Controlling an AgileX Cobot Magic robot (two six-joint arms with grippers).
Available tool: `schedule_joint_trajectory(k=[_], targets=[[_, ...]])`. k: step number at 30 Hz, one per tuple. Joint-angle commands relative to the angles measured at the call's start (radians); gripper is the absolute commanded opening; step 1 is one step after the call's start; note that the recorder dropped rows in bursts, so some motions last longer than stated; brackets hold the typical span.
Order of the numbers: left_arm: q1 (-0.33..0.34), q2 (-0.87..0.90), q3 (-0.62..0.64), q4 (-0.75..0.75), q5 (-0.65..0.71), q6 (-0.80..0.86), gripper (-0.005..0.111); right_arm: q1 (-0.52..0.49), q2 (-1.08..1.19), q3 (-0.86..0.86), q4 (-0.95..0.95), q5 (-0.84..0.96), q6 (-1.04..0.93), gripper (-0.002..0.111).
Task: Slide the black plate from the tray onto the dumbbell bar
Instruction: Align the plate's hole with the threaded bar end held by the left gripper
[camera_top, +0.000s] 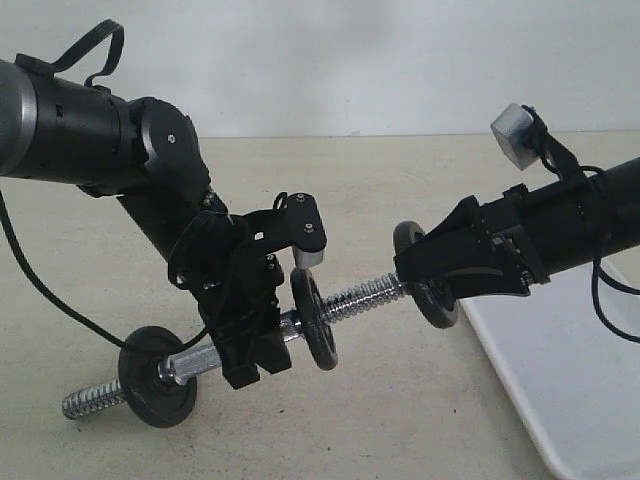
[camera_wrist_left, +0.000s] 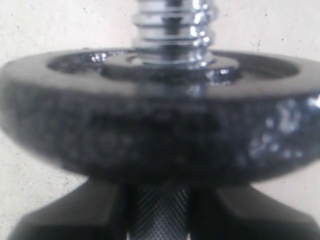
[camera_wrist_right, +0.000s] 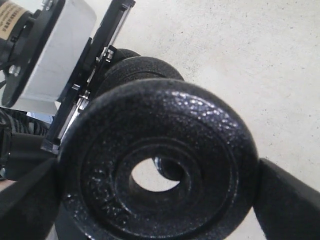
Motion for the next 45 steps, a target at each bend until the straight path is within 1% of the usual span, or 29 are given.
schedule_joint_trajectory(k=[1, 11, 15, 19, 27, 30, 36, 43, 45], targets=[[0.0, -0.049, -0.022, -0.077, 0.01, 0.0, 0.004, -0.006, -0.019, -0.01, 0.031, 0.05, 0.006, 0.0], [0.0, -0.049, -0.022, -0.077, 0.009, 0.0, 0.004, -0.006, -0.019, -0.01, 0.024, 0.048, 0.026, 0.0], [0.0, -0.049, -0.022, -0.077, 0.009, 0.0, 0.004, -0.006, -0.019, -0.01, 0.03, 0.015, 0.043, 0.0], [0.0, -0.049, -0.022, -0.077, 0.004, 0.0, 0.004, -0.006, -0.019, -0.01, 0.05, 0.05, 0.024, 0.0], [0.0, -0.049, -0.022, -0.077, 0.002, 0.0, 0.004, -0.006, -0.017, -0.01, 0.048, 0.05, 0.039, 0.0], [0.0, -0.049, -0.022, -0.077, 0.002, 0.0, 0.004, -0.006, -0.017, -0.01, 0.048, -0.007, 0.075, 0.0], [0.0, -0.049, -0.022, -0.077, 0.002, 0.0, 0.004, -0.006, -0.017, -0.01, 0.042, -0.042, 0.072, 0.0], [0.0, -0.049, -0.022, -0.077, -0.001, 0.0, 0.004, -0.006, 0.008, -0.01, 0.049, 0.05, 0.06, 0.0], [0.0, -0.049, -0.022, -0.077, -0.001, 0.0, 0.004, -0.006, 0.018, -0.01, 0.051, 0.05, 0.054, 0.0]])
